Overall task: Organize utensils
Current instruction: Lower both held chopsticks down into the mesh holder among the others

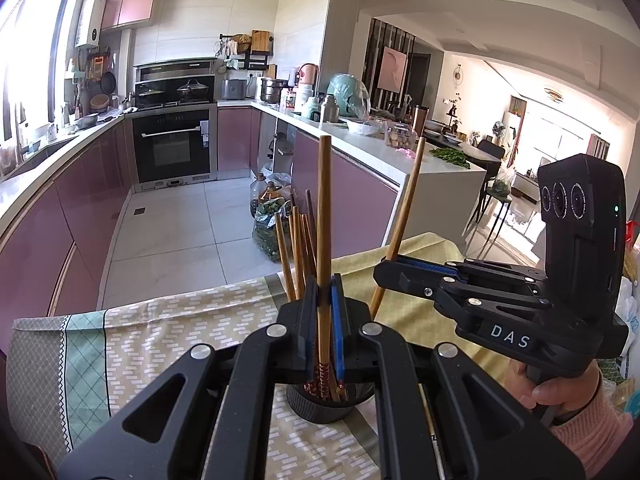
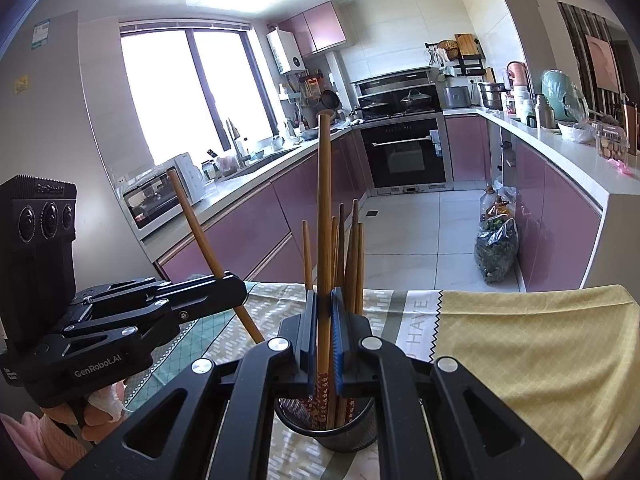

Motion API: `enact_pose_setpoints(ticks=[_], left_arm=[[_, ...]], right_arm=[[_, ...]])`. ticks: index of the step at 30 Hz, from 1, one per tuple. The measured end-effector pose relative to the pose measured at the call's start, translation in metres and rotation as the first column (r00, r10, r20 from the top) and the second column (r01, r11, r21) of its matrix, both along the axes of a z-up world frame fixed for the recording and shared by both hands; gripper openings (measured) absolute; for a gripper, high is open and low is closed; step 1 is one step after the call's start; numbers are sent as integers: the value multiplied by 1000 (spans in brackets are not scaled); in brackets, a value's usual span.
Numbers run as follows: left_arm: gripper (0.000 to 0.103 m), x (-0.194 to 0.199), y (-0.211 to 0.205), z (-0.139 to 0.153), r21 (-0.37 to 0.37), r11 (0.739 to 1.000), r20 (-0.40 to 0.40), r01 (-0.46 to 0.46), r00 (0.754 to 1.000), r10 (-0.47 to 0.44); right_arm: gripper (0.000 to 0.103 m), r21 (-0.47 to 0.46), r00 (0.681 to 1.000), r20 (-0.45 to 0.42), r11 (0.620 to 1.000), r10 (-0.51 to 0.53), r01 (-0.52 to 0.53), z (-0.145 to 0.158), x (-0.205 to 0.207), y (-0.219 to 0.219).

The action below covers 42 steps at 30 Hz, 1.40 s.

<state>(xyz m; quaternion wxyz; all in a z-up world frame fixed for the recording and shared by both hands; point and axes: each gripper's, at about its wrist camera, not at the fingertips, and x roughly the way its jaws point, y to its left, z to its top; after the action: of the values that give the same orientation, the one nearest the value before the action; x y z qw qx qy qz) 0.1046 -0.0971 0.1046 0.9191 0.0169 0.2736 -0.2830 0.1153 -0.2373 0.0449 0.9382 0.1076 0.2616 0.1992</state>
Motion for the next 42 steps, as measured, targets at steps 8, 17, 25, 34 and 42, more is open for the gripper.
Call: enact_pose_setpoints(ticks=[8, 17, 25, 34, 42], left_arm=[[7, 6, 1, -5, 3, 1000, -15, -3, 1000, 3], [7, 12, 0, -14, 6, 1000, -30, -5, 1000, 5], [7, 15, 0, -21, 12, 1000, -45, -6, 999, 6], [7, 20, -5, -32, 25, 1000, -63, 1, 998, 1], [8, 29, -9, -39, 37, 999, -79, -5, 997, 8]], right_arm=[[6, -1, 1000, -10, 1000, 1, -1, -2, 1, 3], [6, -2, 1000, -21, 1000, 2, -2, -7, 2, 4], [6, -3, 999, -36, 1000, 3, -3, -13, 4, 5], [6, -2, 998, -57, 1000, 10, -10, -20, 7, 5], [6, -17, 997, -77, 1000, 20, -21, -26, 12, 11]])
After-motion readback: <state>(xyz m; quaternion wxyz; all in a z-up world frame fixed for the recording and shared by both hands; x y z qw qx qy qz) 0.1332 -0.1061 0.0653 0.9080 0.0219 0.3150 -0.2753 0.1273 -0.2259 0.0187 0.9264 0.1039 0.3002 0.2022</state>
